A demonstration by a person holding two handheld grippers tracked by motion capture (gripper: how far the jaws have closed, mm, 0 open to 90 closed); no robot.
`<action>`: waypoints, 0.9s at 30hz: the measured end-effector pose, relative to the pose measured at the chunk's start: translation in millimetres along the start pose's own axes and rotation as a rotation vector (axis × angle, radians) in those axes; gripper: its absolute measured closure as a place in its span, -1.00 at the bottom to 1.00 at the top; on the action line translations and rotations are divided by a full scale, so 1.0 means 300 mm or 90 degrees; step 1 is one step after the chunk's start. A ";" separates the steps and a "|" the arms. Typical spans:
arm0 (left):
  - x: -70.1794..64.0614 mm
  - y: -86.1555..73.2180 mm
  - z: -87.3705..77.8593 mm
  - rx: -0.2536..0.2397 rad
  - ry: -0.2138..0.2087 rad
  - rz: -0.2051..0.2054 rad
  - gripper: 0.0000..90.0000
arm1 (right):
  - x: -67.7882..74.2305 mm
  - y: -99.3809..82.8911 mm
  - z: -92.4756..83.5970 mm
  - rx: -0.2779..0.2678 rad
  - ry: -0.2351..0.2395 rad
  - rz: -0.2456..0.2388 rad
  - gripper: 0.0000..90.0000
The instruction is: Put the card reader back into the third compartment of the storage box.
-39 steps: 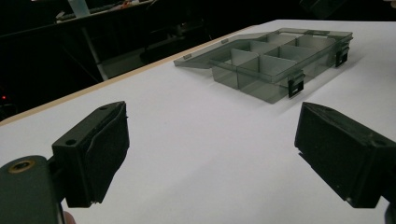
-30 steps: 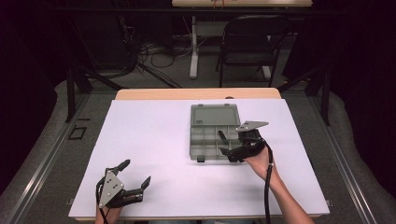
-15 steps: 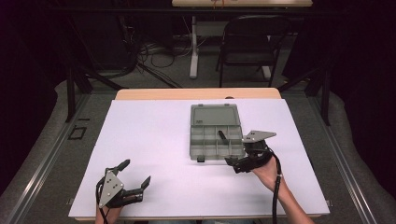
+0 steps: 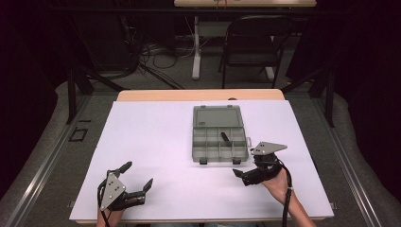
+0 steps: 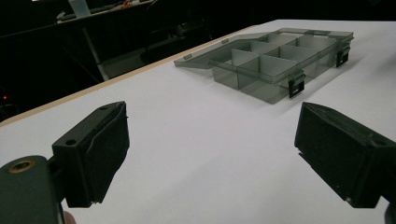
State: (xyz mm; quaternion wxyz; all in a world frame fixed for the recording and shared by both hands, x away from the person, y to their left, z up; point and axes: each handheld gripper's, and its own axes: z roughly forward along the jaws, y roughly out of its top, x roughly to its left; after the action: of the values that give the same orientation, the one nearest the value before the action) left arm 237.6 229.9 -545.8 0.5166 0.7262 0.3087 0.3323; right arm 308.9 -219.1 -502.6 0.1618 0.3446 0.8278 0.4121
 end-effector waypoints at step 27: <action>-0.001 0.000 0.001 0.002 -0.002 -0.002 -0.77 | 0.028 -0.132 -0.073 -0.042 -0.020 0.002 -1.00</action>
State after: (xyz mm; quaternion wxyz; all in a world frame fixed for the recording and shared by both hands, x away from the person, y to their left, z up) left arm 237.7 229.4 -546.1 0.5167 0.7272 0.3090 0.3299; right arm 273.7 -242.5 -520.6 0.1857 0.3466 0.8107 0.4338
